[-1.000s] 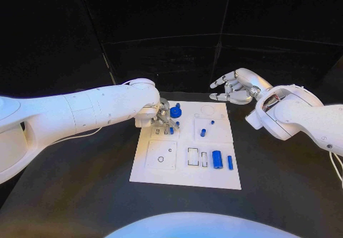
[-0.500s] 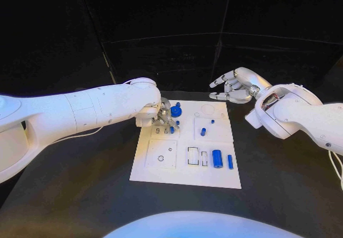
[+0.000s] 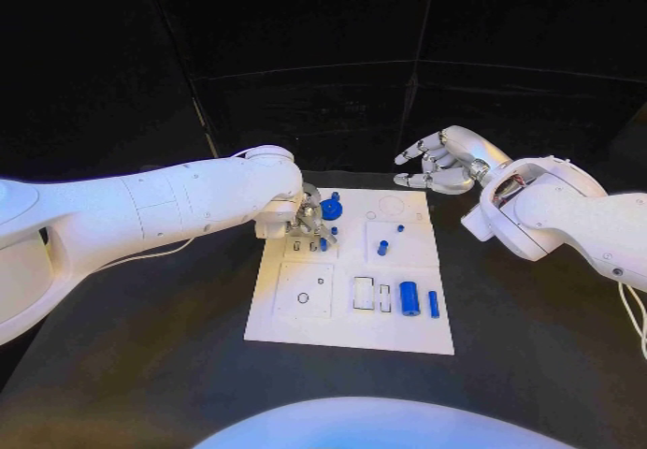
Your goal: Assemble the parts on the task board
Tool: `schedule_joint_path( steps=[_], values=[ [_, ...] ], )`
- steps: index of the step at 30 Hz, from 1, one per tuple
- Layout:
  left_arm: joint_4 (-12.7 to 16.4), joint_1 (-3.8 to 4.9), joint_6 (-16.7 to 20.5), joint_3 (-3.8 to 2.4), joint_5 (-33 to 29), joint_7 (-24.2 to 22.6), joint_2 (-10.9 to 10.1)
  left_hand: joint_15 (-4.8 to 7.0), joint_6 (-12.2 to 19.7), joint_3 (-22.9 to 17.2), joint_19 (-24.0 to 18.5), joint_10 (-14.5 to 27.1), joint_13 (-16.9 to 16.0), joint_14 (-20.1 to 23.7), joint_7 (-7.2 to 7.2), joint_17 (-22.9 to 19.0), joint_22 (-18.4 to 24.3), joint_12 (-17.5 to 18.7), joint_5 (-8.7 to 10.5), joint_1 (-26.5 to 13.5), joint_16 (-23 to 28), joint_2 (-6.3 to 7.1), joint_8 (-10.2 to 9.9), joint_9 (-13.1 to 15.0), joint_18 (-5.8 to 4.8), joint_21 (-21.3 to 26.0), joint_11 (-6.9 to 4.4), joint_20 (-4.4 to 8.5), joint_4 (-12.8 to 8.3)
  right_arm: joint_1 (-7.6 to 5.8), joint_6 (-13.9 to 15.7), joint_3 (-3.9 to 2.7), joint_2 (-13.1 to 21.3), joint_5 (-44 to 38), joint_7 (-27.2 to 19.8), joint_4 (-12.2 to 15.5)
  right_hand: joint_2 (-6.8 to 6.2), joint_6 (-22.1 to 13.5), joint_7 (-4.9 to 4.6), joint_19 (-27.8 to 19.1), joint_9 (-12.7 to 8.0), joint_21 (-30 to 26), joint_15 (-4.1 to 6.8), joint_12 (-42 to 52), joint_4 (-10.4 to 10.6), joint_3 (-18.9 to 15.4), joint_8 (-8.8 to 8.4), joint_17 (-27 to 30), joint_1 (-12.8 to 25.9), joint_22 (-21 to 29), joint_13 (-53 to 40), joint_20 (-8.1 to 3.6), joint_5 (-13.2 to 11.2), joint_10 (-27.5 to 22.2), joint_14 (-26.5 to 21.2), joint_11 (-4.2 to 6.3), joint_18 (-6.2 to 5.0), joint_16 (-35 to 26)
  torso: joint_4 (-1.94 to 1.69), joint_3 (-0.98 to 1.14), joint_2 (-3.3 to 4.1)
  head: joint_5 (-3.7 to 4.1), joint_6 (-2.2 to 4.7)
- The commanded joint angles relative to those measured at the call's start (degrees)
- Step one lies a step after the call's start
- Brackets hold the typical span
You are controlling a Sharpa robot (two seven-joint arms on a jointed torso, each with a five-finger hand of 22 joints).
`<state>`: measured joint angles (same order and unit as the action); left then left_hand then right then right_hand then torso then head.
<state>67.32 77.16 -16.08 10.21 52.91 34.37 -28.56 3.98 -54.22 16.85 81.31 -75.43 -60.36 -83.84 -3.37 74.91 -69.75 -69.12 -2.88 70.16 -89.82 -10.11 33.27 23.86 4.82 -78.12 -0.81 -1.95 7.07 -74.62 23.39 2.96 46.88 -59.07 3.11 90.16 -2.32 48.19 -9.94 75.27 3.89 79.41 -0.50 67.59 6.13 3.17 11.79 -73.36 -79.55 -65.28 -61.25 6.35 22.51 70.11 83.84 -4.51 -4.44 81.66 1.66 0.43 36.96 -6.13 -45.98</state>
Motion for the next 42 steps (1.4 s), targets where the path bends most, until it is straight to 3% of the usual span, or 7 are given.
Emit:
schedule_joint_path(
  steps=[1, 11, 17, 28, 32, 36, 42],
  values=[
    [0.05, 0.06, -0.85, -0.01, 0.28, 0.47, 0.09, 0.42, 0.70, -1.57, -0.36, 0.39, 0.08, -6.16, 0.14, 15.09, -0.03, -0.03, -0.05, 2.09, -0.18, -0.41, 0.38, 0.19, -0.52, -0.17, -0.11, -0.01, -1.33, -0.12, -0.30, -0.03, -0.08, 0.15, -0.12, 0.01, -0.32, -0.25, 0.20, -0.39, 0.00, -0.36, 0.35, -0.30, 0.25, -0.03, 0.26, -0.01, 0.12, 0.08, 0.01, 0.07, -0.09, -0.31, 2.56, -0.06, -0.77, -0.37, -0.01, -0.02, 0.01, -0.01, -0.06],
    [0.34, 0.04, -0.83, -0.01, 0.28, 0.46, 0.02, 0.57, 1.33, -4.57, -0.42, 0.53, 0.17, -6.16, 0.33, 15.09, -0.22, 0.17, -0.07, 4.49, -0.18, -0.72, 0.60, 0.41, -0.53, -0.23, -0.29, 0.12, -3.96, -0.12, -0.38, -0.03, -0.16, 0.23, -0.07, -0.06, -0.32, -0.25, 0.20, -0.39, 0.00, -0.36, 0.35, -0.30, 0.25, -0.03, 0.26, -0.01, 0.12, 0.08, 0.01, 0.07, -0.09, -0.31, 2.56, -0.06, -0.77, -0.37, -0.06, -0.02, 0.01, 0.01, -0.19],
    [0.67, -0.01, -0.46, -0.01, 0.00, 0.35, -0.20, 0.85, 2.29, -10.20, -0.55, 1.20, 0.78, -6.16, 0.46, 15.09, -0.27, 1.08, -0.22, 8.35, -0.18, -2.07, -0.37, -0.19, -0.50, -0.17, -0.51, 0.45, -8.22, -0.12, -0.48, -0.03, -0.19, 0.24, -0.01, -0.13, -0.32, -0.25, 0.20, -0.39, 0.00, -0.36, 0.35, -0.30, 0.25, -0.03, 0.26, -0.01, 0.12, 0.08, 0.01, 0.07, -0.09, -0.31, 2.56, -0.06, -0.77, -0.37, -0.05, -0.03, -0.01, -0.02, -0.22],
    [1.76, -0.09, 2.29, -0.02, -1.98, -0.72, -1.53, 0.45, 2.97, -23.27, -0.46, 1.28, 1.10, -6.16, -0.12, 15.09, -0.85, 1.87, -0.54, 6.77, -0.18, -1.77, -1.02, -0.69, -0.58, -0.37, -0.25, 0.23, -13.69, -0.12, -0.72, -0.03, -0.23, 0.25, 0.18, -0.34, -0.30, -0.27, 0.20, -0.37, -0.01, -0.36, 0.36, -0.22, 0.30, -0.02, 0.28, -0.07, 0.12, 0.07, -0.07, 0.07, -0.06, -0.22, 2.58, -0.06, -0.76, -0.35, -0.10, -0.01, 0.01, 0.10, -0.24],
    [2.55, -0.10, 3.98, -0.03, -3.03, -1.30, -2.49, -0.05, 3.05, -33.18, -0.43, 0.97, 1.06, -6.16, -0.31, 15.09, -1.10, 1.80, -0.48, 1.38, -0.18, 0.90, -0.31, -0.29, -0.50, -0.43, 0.06, 0.04, -15.67, -0.12, -0.79, -0.02, -0.26, 0.31, 0.24, -0.49, -0.29, -0.28, 0.20, -0.36, -0.01, -0.37, 0.36, -0.19, 0.32, -0.01, 0.29, -0.07, 0.12, 0.07, -0.08, 0.06, -0.06, -0.20, 2.58, -0.06, -0.76, -0.35, -0.13, 0.00, 0.00, 0.06, -0.27],
    [3.78, -0.09, 6.78, -0.03, -4.87, -1.71, -3.72, 0.04, 3.20, -46.12, -0.34, 0.35, 0.72, -6.16, -0.36, 15.09, -1.44, 1.32, -0.40, -5.34, -0.18, 5.10, 1.43, 0.73, -0.57, -0.51, 0.08, -0.20, -16.56, -0.11, -0.77, -0.02, -0.05, 0.36, 0.27, -0.61, -0.29, -0.29, 0.20, -0.38, -0.01, -0.38, 0.36, -0.21, 0.33, -0.01, 0.29, -0.03, 0.12, 0.09, -0.06, 0.06, -0.06, -0.21, 2.57, -0.06, -0.77, -0.37, -0.26, 0.01, -0.03, -0.03, -0.37],
    [6.02, -0.12, 10.37, -0.03, -5.51, -2.95, -5.28, 0.23, 3.66, -53.63, -0.29, 0.01, 0.65, -6.16, -0.36, 15.09, -1.62, 1.09, -0.35, -8.45, -0.18, 7.81, 3.30, 1.90, -0.61, -0.50, -0.01, -0.20, -16.02, -0.11, -0.82, -0.02, 0.00, 0.38, 0.26, -0.95, -0.29, -0.29, 0.20, -0.38, -0.01, -0.38, 0.36, -0.21, 0.33, -0.01, 0.29, -0.03, 0.12, 0.09, -0.06, 0.06, -0.06, -0.22, 2.57, -0.06, -0.77, -0.37, -0.20, 0.09, -0.05, -0.26, -0.28]
  ],
)
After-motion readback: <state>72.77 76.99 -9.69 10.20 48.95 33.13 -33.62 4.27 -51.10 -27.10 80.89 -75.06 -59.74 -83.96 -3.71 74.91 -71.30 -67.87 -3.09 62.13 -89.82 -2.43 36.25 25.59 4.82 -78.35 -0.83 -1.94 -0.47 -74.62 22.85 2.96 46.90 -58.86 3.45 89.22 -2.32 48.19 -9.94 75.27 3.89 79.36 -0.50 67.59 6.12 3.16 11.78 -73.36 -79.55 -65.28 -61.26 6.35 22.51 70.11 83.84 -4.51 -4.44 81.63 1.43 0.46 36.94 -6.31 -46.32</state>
